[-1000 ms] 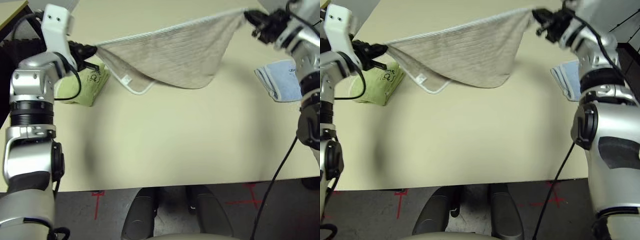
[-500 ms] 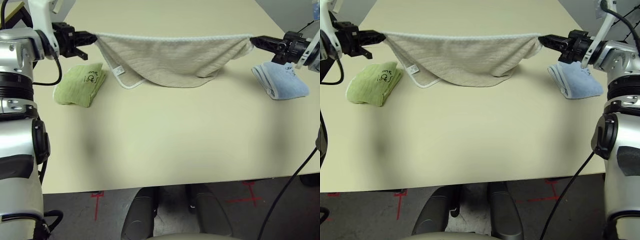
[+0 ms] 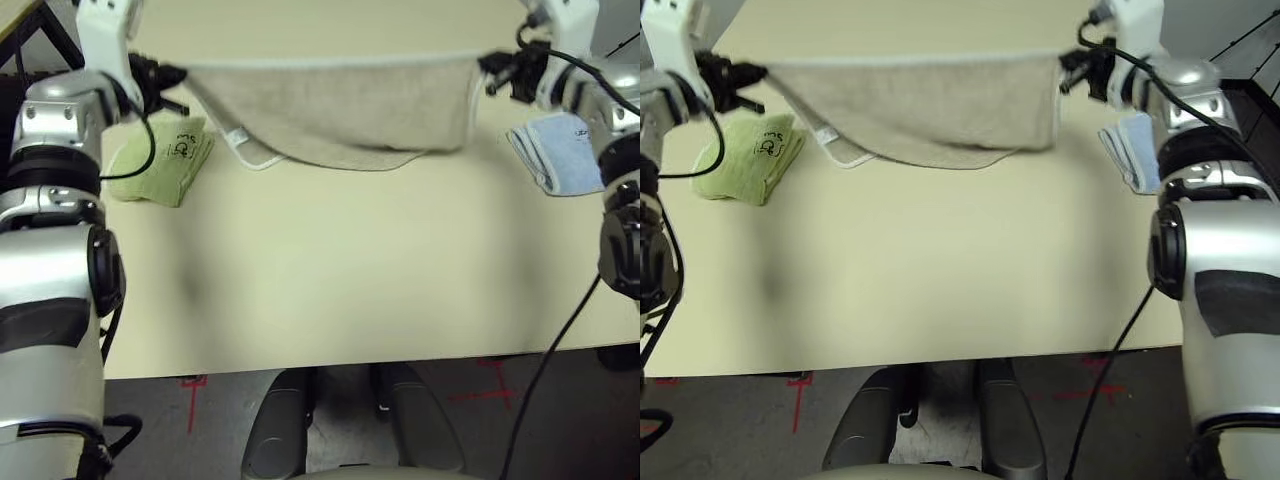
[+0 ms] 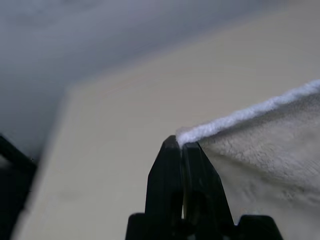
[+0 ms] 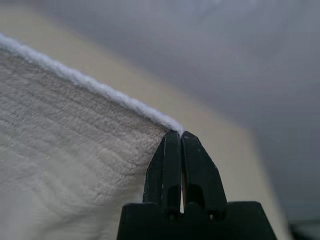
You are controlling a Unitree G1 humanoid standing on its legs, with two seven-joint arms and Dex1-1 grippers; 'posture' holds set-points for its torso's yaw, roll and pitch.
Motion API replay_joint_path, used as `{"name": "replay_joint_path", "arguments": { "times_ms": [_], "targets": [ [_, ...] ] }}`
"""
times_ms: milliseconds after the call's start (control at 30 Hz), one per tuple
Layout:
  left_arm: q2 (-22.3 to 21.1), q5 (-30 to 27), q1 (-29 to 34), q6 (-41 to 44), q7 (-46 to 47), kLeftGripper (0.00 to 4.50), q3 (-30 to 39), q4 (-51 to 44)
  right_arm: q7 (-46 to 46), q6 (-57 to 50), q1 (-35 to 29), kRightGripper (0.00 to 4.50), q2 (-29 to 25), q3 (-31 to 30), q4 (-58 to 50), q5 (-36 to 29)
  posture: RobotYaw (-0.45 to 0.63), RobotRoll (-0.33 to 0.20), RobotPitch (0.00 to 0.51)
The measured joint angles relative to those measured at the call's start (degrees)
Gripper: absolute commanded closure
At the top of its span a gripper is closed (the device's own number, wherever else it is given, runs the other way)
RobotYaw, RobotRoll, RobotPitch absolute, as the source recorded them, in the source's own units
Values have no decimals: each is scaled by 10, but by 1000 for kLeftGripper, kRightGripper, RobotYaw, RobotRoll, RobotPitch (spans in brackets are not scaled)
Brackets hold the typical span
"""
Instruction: Fold the towel and set it aside.
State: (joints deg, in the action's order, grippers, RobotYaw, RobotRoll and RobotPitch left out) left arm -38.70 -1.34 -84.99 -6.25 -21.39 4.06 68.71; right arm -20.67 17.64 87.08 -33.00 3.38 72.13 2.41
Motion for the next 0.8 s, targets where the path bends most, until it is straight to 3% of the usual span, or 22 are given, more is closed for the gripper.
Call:
{"name": "replay_joint_path", "arguments": {
  "times_ms": [133, 267, 467, 800],
  "targets": [
    [-3, -1, -21, -93, 9, 4454, 21, 1, -18, 66, 4, 4500, -1, 41, 0, -23, 31, 0, 242],
    [-19, 18, 44, -76, -77, 4454, -3, 9, -126, 51, -54, 4500, -5, 45, 4, -33, 24, 0, 253],
    [-72, 85, 183, 66, -364, 4454, -111, -5, -403, -47, -157, 4500, -39, -56, 8, 30, 25, 0, 262],
    [-117, 104, 233, 130, -533, 4454, -156, -135, -606, -89, -168, 4500, -83, -158, -40, 103, 23, 0, 250]
  ]
}}
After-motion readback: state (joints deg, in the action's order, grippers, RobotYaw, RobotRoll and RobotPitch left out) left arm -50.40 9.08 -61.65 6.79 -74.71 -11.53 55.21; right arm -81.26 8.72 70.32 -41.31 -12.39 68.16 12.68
